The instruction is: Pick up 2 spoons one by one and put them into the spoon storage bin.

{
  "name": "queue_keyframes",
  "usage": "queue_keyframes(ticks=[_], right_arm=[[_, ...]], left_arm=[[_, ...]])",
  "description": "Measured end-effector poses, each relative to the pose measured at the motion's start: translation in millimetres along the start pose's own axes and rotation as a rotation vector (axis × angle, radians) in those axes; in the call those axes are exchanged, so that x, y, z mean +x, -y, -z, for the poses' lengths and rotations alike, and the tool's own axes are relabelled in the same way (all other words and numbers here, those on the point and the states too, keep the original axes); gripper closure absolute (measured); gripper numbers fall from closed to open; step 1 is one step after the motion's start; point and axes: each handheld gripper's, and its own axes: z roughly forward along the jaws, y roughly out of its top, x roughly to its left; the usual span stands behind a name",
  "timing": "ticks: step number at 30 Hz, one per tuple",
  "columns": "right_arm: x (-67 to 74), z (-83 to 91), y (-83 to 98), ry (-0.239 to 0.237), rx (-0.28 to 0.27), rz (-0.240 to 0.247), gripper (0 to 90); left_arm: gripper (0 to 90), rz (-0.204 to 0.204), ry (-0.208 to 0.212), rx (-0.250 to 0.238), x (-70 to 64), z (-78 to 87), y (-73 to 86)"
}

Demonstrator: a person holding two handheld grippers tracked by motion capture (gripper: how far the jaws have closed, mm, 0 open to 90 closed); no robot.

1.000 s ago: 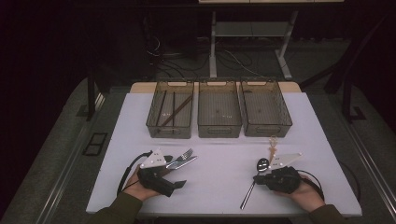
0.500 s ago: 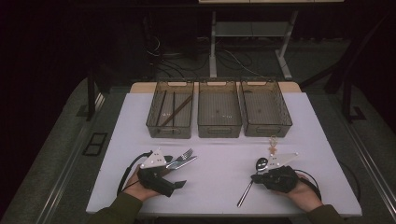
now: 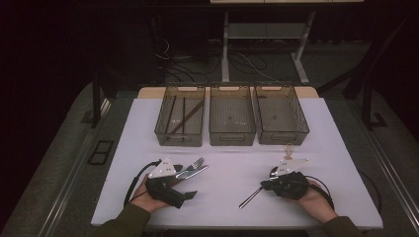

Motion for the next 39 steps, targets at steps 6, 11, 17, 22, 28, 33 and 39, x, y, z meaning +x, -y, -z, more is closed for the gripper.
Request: queue_keyframes(ticks=[6, 11, 17, 22, 28, 33, 39], right_arm=[[-2.5, -4.8, -5.3, 0.003, -0.004, -0.003, 89.8], [-4.4, -9.9, -10.6, 0.010, -0.007, -0.004, 89.8], [-8.7, -15.8, -16.5, 0.016, -0.015, -0.008, 89.8], [-12.1, -20.4, -21.8, 0.024, -0.015, -0.012, 89.8], [-16.4, -25.3, -27.4, 0.037, -0.017, -0.020, 89.8], [-20.1, -28.1, -30.2, 0.042, -0.021, -0.024, 89.9], [-20.3, -26.2, -30.3, 0.036, -0.027, -0.034, 89.7]], left_arm=[[0.0, 0.001, -0.001, -0.002, -0.1, 0.0, 0.0], [0.0, 0.001, 0.000, -0.003, -0.2, 0.1, 0.0], [0.0, 0.001, 0.001, -0.004, -0.1, 0.2, 0.0], [0.0, 0.000, 0.002, -0.004, -0.1, 0.2, 0.0], [0.0, 0.001, 0.003, -0.005, 0.0, 0.3, 0.0], [0.0, 0.000, 0.005, -0.005, -0.1, 0.3, 0.0], [0.0, -0.002, 0.006, -0.004, -0.1, 0.3, 0.0]])
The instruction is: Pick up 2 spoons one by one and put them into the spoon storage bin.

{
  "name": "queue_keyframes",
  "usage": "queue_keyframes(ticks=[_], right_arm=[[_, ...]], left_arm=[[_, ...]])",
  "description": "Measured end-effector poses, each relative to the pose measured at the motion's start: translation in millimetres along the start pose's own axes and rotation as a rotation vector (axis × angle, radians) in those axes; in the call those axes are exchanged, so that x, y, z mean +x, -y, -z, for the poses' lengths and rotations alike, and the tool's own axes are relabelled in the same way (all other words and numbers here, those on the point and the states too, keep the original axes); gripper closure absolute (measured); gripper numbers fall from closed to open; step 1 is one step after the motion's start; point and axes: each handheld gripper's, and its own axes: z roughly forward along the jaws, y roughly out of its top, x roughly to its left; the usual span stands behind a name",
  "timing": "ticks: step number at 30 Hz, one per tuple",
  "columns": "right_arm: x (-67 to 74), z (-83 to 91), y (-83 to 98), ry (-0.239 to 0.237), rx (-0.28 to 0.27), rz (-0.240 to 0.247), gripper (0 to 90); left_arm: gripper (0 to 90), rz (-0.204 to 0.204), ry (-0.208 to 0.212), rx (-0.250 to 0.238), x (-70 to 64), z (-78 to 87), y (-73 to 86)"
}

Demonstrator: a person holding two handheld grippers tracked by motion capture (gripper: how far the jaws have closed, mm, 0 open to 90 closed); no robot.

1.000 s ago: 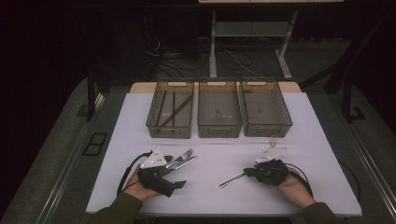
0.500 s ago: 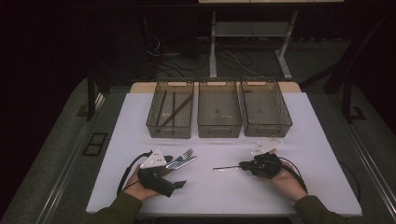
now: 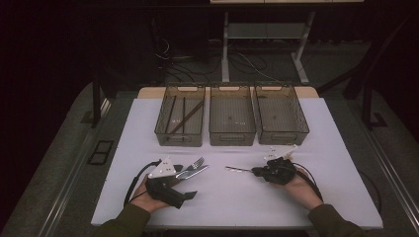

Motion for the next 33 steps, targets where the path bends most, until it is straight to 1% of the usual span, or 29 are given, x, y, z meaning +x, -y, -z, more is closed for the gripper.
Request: queue_keyframes(ticks=[2, 4, 6, 10, 13, 17, 23, 27, 29, 33], right_arm=[[-3.5, 9.5, -1.5, -0.026, -0.040, -0.025, 87.8], [-6.6, 21.2, -2.8, -0.042, -0.066, -0.037, 80.8], [-10.4, 30.4, -1.6, -0.055, -0.073, -0.058, 74.5], [-20.3, 42.4, 5.4, -0.036, -0.055, -0.082, 63.7], [-27.3, 49.0, 10.9, 0.005, -0.048, -0.081, 58.3], [-34.6, 55.5, 14.4, 0.028, -0.041, -0.096, 55.2], [-39.4, 51.7, 19.2, 0.041, 0.002, -0.108, 54.7], [-40.1, 48.4, 21.2, 0.048, 0.027, -0.095, 54.6], [-40.4, 46.3, 22.5, 0.045, 0.047, -0.094, 54.8], [-38.5, 41.5, 24.2, 0.035, 0.081, -0.069, 56.8]], left_arm=[[0.0, -0.002, 0.001, -0.001, -0.1, 0.4, 0.0], [0.0, 0.000, 0.002, -0.002, 0.1, 0.2, 0.1], [0.0, 0.000, 0.002, 0.000, 0.3, -0.3, 0.1], [0.0, -0.003, 0.003, 0.000, -0.1, 0.2, 0.0], [0.0, 0.001, 0.002, -0.001, 0.3, -0.2, 0.1], [0.0, -0.002, 0.004, 0.002, 0.1, -0.4, 0.0], [0.0, -0.003, 0.005, 0.001, 0.1, -0.2, 0.1], [0.0, -0.002, 0.005, 0.001, 0.1, -0.3, 0.1], [0.0, -0.002, 0.006, 0.001, -0.2, -0.3, 0.1], [0.0, -0.002, 0.006, 0.001, -0.3, -0.5, 0.2]])
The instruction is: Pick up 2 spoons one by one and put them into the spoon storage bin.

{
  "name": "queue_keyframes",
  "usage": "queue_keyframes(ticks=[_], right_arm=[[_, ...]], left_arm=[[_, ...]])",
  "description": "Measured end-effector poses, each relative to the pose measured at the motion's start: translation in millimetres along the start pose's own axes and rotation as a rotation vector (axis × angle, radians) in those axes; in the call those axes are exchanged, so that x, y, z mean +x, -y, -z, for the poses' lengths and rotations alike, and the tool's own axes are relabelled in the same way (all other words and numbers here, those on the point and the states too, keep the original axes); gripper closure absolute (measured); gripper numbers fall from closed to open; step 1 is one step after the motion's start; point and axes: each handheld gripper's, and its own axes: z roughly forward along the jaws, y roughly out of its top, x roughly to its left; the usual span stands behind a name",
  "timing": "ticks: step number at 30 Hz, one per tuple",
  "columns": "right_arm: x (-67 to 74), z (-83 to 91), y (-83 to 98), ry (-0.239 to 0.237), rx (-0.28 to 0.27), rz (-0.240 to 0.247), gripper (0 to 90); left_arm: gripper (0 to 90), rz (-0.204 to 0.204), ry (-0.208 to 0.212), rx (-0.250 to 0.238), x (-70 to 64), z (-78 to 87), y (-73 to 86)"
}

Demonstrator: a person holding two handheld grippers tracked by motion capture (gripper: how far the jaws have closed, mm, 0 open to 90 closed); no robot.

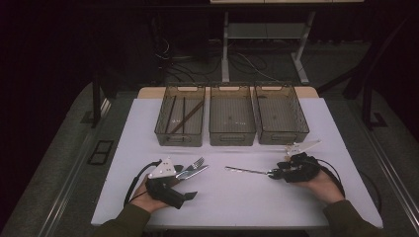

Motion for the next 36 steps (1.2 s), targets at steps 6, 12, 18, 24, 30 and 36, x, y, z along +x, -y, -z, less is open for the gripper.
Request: queue_keyframes(ticks=[6, 12, 18, 24, 30, 36], right_arm=[[4.3, -2.2, 0.1, -0.017, 0.023, 0.031, 64.3], [4.3, -0.2, 1.3, -0.026, 0.033, 0.033, 69.7], [4.0, 4.9, 2.4, -0.043, 0.023, 0.044, 79.1], [5.4, 12.1, 5.8, -0.073, 0.009, 0.040, 86.6], [8.9, 14.1, 6.6, -0.066, 0.011, 0.047, 88.1], [9.3, 14.3, 6.0, -0.070, 0.003, 0.028, 88.3]], left_arm=[[0.0, -0.001, 0.000, 0.001, -0.4, 0.1, 0.0], [0.0, 0.000, 0.000, 0.001, -0.5, -0.1, 0.0], [0.0, 0.000, -0.002, 0.002, -0.5, 0.0, 0.0], [0.0, 0.001, -0.003, 0.002, -0.4, 0.0, 0.0], [0.0, 0.001, -0.004, 0.001, -0.4, 0.1, -0.1], [0.0, -0.003, -0.002, 0.001, -0.1, 0.6, -0.2]])
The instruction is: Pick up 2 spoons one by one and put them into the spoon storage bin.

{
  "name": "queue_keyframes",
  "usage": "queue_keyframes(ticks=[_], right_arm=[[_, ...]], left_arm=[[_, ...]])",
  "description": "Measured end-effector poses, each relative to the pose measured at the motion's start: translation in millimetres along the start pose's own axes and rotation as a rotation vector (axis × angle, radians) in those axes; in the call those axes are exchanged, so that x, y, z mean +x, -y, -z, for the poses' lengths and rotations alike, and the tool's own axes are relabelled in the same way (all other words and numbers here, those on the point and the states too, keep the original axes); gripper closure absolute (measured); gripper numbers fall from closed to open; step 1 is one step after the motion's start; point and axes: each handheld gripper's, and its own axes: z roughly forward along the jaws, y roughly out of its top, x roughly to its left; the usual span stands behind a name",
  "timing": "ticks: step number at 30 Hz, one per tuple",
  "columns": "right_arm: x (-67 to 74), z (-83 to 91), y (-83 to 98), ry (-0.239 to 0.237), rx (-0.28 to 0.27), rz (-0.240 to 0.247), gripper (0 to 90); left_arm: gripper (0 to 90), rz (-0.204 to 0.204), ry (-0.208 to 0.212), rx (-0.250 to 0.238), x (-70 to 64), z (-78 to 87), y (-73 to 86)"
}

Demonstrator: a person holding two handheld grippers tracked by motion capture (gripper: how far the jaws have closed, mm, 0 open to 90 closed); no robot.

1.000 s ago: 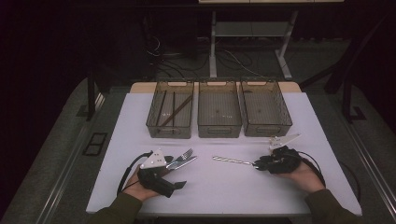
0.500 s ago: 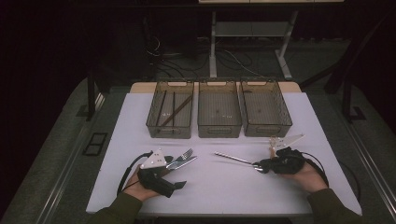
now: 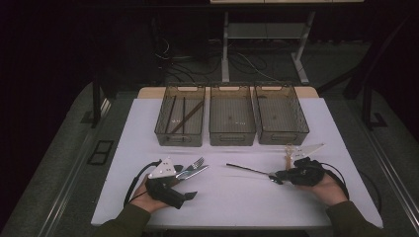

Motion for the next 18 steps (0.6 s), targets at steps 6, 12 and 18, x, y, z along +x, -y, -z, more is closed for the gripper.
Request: queue_keyframes(ticks=[6, 12, 18], right_arm=[[0.6, 3.1, -5.0, 0.018, -0.042, -0.026, 88.3], [-2.3, 7.3, -13.7, 0.048, -0.084, -0.043, 88.3], [-8.7, 10.9, -25.4, 0.059, -0.138, -0.088, 88.3]], left_arm=[[0.0, 0.002, 0.000, 0.000, -0.2, -0.4, 0.1], [0.0, 0.004, -0.001, 0.000, -0.4, -0.6, 0.1], [0.0, 0.004, -0.001, 0.001, 0.0, -0.8, 0.1]])
